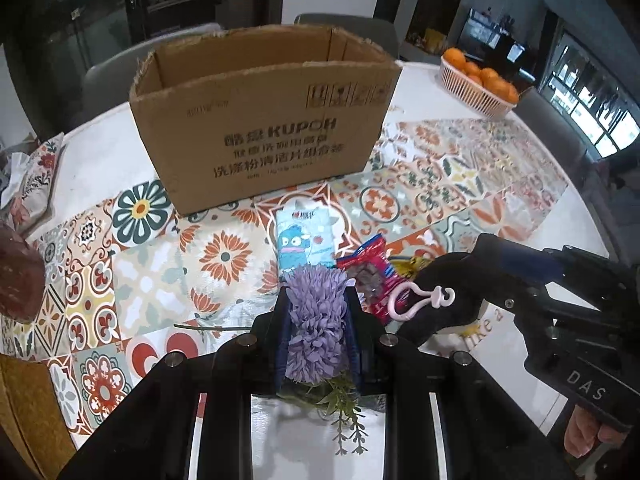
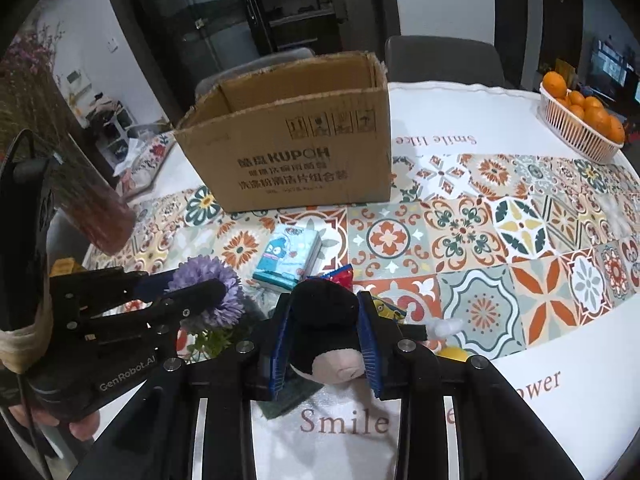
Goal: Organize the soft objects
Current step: 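Lift the flower bouquet and Mickey plush and carry both over the box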
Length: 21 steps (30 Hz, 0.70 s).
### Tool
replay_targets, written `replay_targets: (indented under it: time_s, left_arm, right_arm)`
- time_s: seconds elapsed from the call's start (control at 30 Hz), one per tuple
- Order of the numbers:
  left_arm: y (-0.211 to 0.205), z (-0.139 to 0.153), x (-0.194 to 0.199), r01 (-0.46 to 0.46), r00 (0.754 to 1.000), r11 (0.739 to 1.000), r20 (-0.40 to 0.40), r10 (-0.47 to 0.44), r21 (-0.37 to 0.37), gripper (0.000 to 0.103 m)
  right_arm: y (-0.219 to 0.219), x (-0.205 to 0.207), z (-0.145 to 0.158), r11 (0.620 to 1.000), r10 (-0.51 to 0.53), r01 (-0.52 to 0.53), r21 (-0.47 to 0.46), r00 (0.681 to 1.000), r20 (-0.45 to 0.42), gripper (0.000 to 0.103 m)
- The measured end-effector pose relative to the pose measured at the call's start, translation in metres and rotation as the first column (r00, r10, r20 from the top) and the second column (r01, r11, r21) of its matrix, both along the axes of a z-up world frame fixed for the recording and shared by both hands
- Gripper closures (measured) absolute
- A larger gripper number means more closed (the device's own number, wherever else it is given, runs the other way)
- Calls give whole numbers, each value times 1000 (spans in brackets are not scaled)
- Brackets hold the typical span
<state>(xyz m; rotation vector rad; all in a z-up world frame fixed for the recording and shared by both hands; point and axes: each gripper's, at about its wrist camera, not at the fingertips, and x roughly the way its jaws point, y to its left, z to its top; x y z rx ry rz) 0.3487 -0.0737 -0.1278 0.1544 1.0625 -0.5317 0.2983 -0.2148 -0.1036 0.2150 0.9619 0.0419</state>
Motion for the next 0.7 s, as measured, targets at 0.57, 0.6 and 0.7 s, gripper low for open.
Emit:
replay_targets:
  time_s: [0.57, 0.6, 0.7]
  left_arm:
    - [8, 67, -19, -47, 982, 997, 178, 57, -63, 78]
    - [9, 71, -19, -52, 980, 997, 190, 63, -65, 78]
    - [10, 83, -18, -58, 973, 995, 217, 74, -78, 78]
  right_arm:
    - [-5, -17, 58, 999, -31, 33, -13, 990, 139, 70]
    - [-5, -17, 61, 999, -32, 35, -15, 989, 147, 70]
    - [-7, -14, 71, 999, -36, 39, -17, 985, 171, 70]
